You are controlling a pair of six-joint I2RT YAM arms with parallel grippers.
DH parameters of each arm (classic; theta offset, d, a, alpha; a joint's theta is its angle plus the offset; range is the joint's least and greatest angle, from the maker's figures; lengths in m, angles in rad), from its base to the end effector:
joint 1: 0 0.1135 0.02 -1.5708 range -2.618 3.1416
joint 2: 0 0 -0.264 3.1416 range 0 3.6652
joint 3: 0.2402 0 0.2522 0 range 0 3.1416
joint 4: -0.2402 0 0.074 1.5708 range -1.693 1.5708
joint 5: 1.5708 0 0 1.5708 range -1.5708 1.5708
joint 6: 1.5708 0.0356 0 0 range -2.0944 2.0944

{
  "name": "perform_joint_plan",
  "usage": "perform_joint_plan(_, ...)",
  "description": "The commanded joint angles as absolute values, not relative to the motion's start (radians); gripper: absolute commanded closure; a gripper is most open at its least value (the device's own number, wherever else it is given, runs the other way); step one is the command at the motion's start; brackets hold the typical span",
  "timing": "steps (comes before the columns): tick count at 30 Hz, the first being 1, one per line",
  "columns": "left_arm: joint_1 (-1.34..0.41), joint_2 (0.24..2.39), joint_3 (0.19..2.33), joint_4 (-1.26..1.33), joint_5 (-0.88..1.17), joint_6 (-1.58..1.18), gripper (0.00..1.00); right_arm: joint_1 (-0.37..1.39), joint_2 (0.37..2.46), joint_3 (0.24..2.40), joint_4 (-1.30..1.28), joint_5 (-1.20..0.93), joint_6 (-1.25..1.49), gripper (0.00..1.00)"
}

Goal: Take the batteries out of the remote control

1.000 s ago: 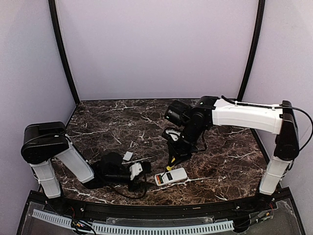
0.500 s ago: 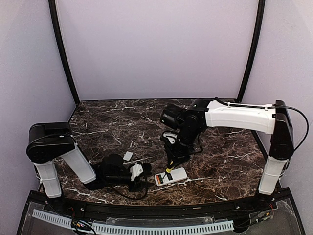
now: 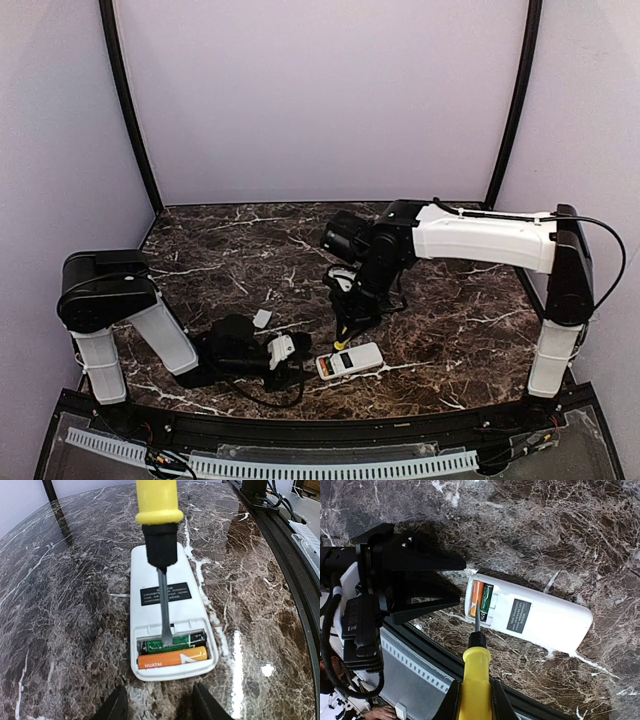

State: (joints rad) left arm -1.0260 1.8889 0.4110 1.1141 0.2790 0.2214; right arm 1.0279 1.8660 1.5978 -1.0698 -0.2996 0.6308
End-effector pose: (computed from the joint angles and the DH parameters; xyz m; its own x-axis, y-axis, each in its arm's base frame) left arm 0.1399 -0.2498 0.0874 0.0299 0.3580 -0.9333 0.9727 0.2045 0.1096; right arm 0.1841 0.3255 0.2539 -0.9092 -0.4160 -0.0169 -0.3926 0.8429 0.3680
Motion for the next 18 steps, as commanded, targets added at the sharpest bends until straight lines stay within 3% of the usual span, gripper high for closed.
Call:
perform_joint_plan(1,-1.033,1.904,0.431,1.119,0.285,0.227,0.57,1.045,1.902,1.623,-1.075,-0.267,0.649,1.0)
perform_joint_plan(18,-1.032,1.926,0.448,1.112,0.304,0.23,0.64,1.079,1.971,1.705,-1.163,-0.198,0.672,1.0)
